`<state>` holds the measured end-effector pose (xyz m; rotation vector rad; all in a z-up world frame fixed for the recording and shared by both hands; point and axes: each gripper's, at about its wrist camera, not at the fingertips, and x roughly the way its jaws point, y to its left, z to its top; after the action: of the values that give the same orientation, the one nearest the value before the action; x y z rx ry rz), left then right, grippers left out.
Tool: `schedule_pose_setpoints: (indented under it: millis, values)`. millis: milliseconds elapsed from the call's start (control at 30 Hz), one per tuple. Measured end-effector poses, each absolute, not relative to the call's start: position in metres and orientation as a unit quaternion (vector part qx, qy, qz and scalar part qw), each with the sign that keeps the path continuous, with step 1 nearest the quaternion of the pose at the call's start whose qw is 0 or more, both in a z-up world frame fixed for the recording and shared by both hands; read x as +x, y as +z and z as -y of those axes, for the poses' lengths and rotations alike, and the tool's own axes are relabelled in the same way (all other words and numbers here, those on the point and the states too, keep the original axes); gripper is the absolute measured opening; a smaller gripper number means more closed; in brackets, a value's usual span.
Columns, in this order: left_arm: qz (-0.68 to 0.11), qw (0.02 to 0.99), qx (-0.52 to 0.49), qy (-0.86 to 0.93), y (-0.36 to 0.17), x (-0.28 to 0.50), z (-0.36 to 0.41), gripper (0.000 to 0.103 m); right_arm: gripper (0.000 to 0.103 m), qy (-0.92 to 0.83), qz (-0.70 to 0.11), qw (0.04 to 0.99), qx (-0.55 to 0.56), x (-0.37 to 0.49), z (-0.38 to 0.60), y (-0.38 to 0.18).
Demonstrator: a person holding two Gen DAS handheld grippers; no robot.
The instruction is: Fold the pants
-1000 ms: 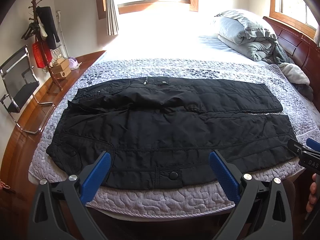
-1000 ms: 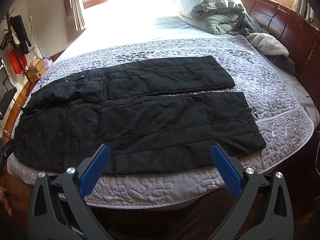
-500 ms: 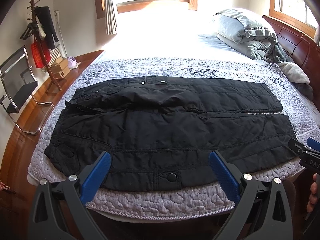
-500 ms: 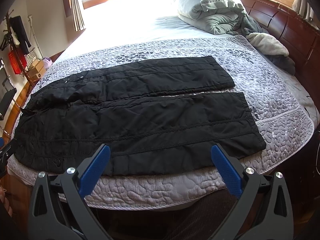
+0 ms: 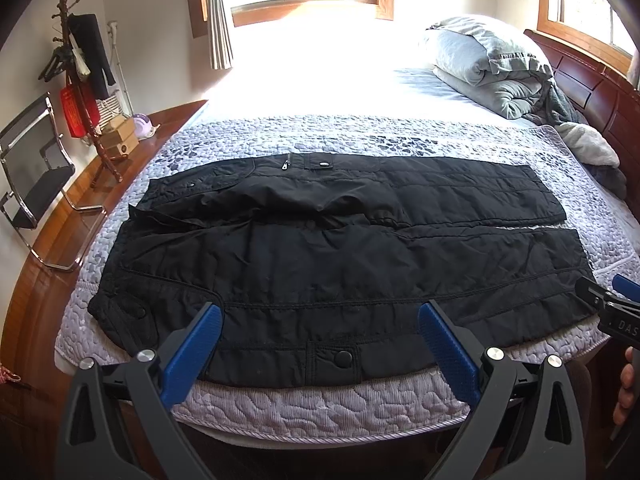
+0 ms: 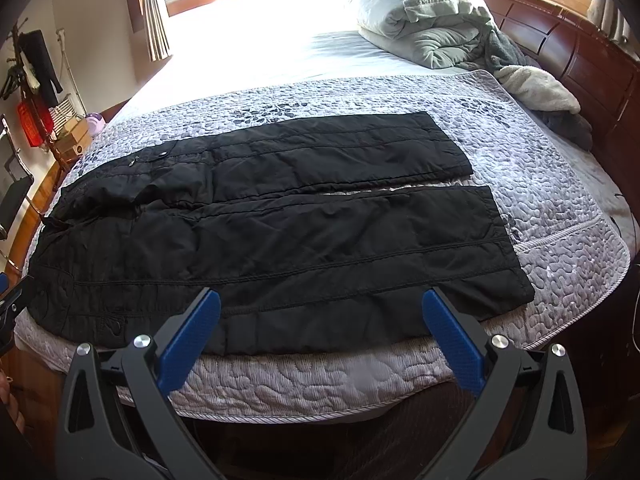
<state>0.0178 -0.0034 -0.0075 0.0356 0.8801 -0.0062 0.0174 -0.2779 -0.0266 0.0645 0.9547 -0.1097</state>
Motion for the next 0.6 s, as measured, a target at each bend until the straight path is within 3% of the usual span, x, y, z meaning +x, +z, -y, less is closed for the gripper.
schedule_pose_setpoints:
  millis: [600]
  values:
    - [-0.427,0.904,0.018,-0.005,-0.0090,0.0225,0.0040,0.099,0.101,-0.053,-0.462,0.885,0.032,0.0213,0.2779,-0.0287]
